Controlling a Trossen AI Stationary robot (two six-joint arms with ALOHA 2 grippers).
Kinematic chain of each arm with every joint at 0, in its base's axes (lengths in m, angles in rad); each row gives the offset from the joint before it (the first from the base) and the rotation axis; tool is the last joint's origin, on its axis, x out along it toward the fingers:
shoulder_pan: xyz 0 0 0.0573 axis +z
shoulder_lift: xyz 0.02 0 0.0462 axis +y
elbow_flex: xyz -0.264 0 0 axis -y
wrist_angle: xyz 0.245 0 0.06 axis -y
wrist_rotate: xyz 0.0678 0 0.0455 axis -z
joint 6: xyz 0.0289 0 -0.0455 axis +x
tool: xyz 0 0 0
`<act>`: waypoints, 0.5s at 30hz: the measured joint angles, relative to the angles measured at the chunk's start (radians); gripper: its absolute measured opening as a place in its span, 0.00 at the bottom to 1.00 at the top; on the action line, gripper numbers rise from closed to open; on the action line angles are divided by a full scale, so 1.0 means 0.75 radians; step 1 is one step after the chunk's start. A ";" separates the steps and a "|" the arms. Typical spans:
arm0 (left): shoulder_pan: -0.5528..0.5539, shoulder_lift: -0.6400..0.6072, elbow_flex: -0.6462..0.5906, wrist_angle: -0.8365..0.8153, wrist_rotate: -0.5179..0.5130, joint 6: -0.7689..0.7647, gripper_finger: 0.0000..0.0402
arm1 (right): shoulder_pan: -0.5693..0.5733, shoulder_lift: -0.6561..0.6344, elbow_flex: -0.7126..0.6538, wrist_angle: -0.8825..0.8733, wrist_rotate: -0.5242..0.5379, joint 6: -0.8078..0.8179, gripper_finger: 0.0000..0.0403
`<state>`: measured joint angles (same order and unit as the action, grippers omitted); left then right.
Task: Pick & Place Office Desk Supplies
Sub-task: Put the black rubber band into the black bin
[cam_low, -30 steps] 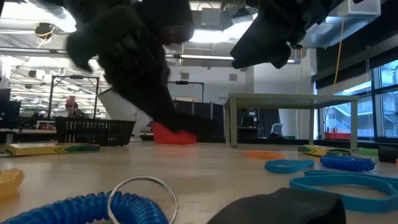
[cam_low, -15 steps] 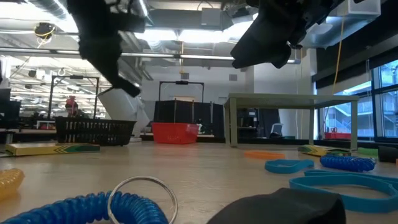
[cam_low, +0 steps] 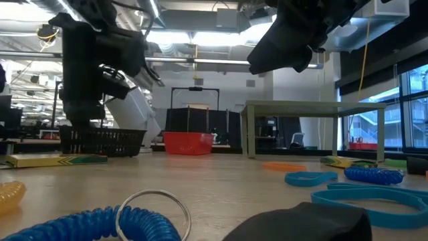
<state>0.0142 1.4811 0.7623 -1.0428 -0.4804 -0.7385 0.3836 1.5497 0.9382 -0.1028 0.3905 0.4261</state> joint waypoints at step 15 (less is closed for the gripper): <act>0.002 -0.001 0.129 -0.104 0.105 0.018 0.34 | -0.004 0.000 0.000 0.003 0.022 -0.057 0.39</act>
<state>0.0154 1.4807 0.8587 -1.1205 -0.4016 -0.7247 0.3809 1.5497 0.9382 -0.1009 0.4073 0.3833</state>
